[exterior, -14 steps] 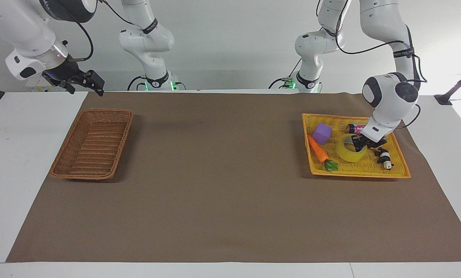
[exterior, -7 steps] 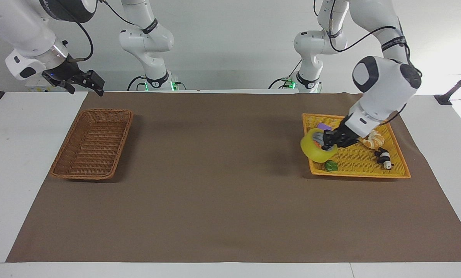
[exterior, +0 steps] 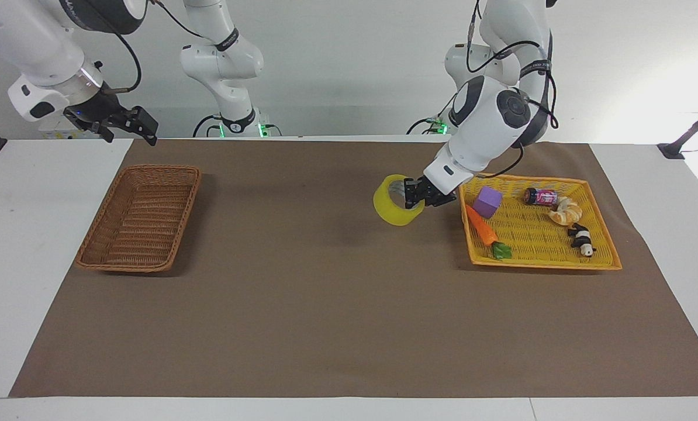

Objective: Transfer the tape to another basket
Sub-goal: 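Lift the tape with the left gripper while the right gripper reaches out, then move the right gripper toward the tape held by the left gripper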

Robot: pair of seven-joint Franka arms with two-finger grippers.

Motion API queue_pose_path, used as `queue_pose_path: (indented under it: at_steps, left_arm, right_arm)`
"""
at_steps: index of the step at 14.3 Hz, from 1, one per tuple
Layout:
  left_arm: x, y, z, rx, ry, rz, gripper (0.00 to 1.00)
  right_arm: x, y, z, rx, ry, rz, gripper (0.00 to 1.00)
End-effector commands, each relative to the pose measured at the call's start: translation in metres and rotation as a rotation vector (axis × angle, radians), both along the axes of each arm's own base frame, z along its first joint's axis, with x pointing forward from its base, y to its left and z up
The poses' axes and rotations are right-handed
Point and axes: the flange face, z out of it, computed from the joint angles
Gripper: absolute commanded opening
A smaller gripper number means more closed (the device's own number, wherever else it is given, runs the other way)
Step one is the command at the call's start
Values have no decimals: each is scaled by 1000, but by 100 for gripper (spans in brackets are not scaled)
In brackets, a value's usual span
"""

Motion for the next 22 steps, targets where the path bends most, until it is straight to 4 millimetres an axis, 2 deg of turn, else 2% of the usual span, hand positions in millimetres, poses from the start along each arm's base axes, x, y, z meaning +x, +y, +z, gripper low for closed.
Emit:
queue_pose_path:
  at_steps: [1, 2, 4, 7, 9, 10, 12, 14, 17, 19, 22]
  left_arm:
    - [10, 6, 8, -25, -16, 21, 2]
    - [11, 6, 9, -27, -20, 23, 2]
    - [10, 5, 9, -27, -21, 23, 2]
    - [11, 5, 10, -28, -24, 24, 2]
    - [11, 5, 10, -29, -25, 25, 2]
    - [11, 5, 10, -29, -25, 25, 2]
    - [10, 5, 9, -25, -15, 22, 2]
    - [10, 5, 9, -26, -17, 23, 2]
    - [10, 5, 9, -25, -15, 22, 2]
    - [9, 6, 9, -25, -14, 22, 2]
    - [9, 7, 8, -25, -14, 24, 2]
  right_arm:
    - [-9, 0, 0, 23, 11, 60, 100]
    - [-9, 1, -1, 66, 4, 120, 100]
    - [-1, 19, 1, 228, -68, 165, 100]
    - [11, 57, -4, 476, -156, 130, 100]
    - [21, 81, -22, 690, -181, 86, 100]
    - [28, 96, -37, 791, -208, 46, 100]
    - [48, 155, -57, 869, -277, 40, 100]
    - [63, 216, -88, 955, -261, 19, 100]
    - [68, 290, -132, 1022, -261, -53, 100]
    - [69, 319, -156, 1072, -266, -118, 100]
    - [65, 350, -187, 1133, -230, -172, 100]
